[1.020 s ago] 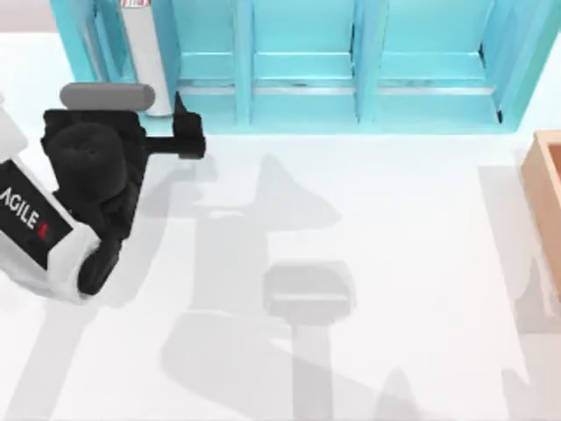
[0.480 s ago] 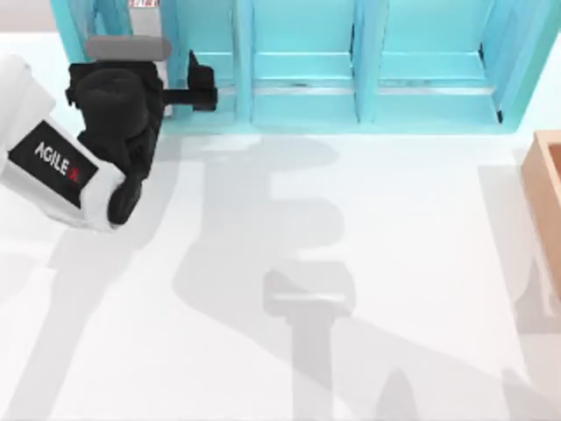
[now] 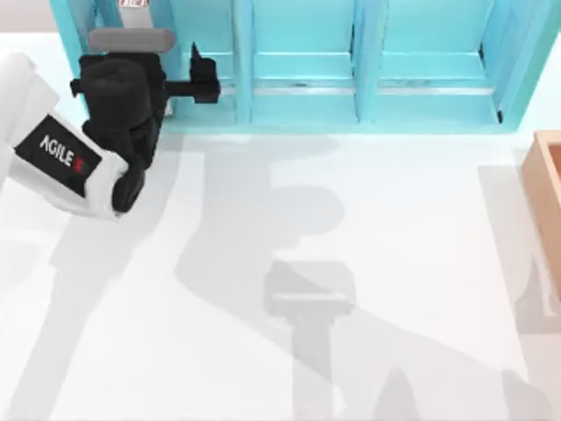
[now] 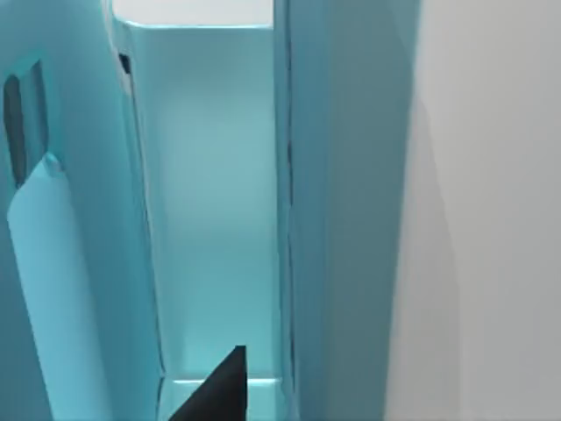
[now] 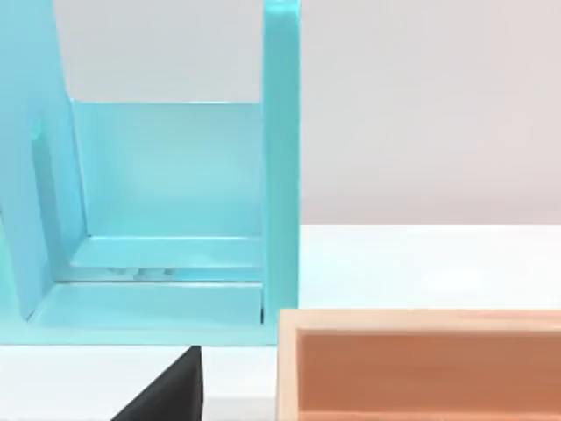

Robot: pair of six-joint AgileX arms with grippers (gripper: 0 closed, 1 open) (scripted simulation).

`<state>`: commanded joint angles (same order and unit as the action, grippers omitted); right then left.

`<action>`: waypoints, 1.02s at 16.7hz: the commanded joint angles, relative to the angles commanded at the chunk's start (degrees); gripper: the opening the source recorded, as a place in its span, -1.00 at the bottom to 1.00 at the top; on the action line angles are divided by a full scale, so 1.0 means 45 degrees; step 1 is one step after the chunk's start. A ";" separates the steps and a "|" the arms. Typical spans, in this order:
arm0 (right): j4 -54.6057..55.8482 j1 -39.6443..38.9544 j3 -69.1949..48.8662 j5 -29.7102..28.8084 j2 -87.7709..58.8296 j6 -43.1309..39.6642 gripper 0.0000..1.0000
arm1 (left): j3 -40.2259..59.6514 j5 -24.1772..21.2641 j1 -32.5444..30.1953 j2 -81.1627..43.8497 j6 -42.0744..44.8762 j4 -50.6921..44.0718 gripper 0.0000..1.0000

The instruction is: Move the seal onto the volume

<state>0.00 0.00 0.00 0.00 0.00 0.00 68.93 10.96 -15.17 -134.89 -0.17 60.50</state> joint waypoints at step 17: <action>0.0000 0.0000 0.0000 0.0000 0.0000 0.0000 1.00 | 0.0000 0.0000 0.0000 0.0000 0.0000 0.0000 -1.00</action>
<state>0.00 0.00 0.00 0.00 0.00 0.00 68.93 10.96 -15.17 -134.89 -0.17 60.50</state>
